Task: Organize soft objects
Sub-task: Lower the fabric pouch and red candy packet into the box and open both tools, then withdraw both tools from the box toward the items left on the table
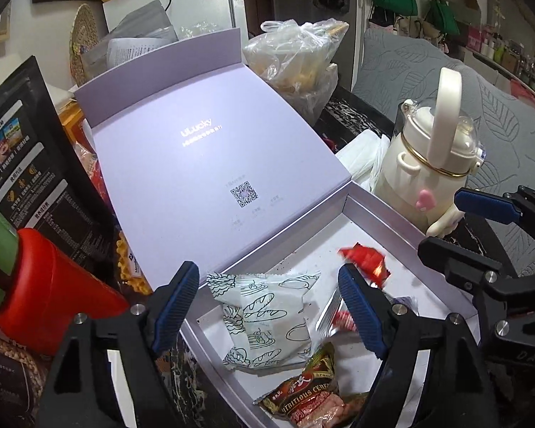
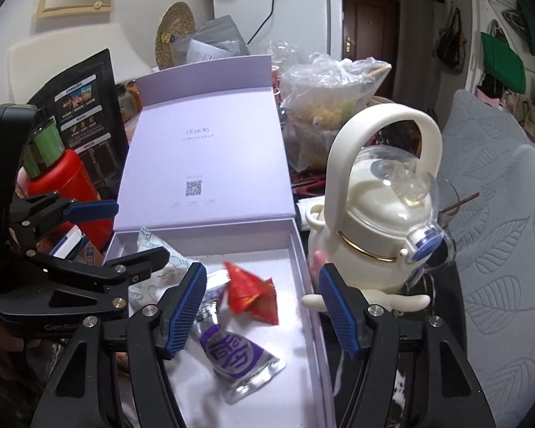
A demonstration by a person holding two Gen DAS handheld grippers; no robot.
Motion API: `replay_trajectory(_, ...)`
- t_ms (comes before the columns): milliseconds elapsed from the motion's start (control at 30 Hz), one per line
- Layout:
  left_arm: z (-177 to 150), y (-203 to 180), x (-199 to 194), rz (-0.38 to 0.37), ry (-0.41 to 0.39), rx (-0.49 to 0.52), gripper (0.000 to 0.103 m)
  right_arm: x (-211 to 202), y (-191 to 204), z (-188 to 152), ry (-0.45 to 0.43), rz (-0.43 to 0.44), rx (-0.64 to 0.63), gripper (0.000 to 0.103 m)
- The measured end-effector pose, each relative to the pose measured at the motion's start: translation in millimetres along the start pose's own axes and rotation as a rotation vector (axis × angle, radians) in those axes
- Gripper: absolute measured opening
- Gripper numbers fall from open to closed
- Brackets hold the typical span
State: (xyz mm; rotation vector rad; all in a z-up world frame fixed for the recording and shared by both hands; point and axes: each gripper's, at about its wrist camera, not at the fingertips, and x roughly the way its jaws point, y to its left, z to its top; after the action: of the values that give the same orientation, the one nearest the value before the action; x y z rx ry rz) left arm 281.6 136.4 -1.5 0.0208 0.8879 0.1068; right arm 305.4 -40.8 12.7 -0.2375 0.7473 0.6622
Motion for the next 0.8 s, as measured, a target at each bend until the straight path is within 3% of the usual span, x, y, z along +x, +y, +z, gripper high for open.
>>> replay_trajectory(500,6,0,-47,-0.021,-0.101,-0.016,0.08,-44,8,3,-0.105,-0.001,-0.018,0.066)
replay_trajectory(800,-3,-7,-79,-0.032,-0.146,-0.032,0.081,-70,14,-10,-0.124,0.008,-0.007,0.066)
